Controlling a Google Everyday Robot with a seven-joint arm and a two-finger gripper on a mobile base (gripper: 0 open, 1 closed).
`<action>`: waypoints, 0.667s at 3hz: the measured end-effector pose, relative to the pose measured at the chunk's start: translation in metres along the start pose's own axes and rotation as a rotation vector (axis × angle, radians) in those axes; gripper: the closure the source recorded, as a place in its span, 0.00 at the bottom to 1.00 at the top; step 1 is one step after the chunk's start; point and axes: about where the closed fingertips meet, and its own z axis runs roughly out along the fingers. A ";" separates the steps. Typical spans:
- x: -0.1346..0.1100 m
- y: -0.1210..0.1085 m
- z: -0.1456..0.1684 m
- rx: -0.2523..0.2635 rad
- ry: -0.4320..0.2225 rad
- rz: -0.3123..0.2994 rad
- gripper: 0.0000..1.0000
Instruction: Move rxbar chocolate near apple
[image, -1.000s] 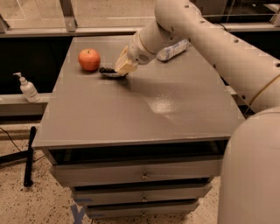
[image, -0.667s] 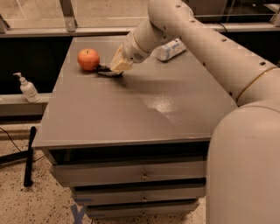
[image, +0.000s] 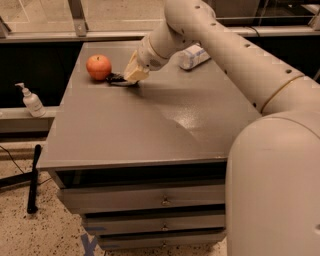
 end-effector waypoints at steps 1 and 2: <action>0.000 -0.001 0.003 -0.001 -0.001 0.000 0.12; -0.003 0.000 0.001 0.000 -0.010 -0.001 0.00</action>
Offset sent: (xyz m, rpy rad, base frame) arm -0.0034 0.0001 0.0114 0.0244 -0.0118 0.0013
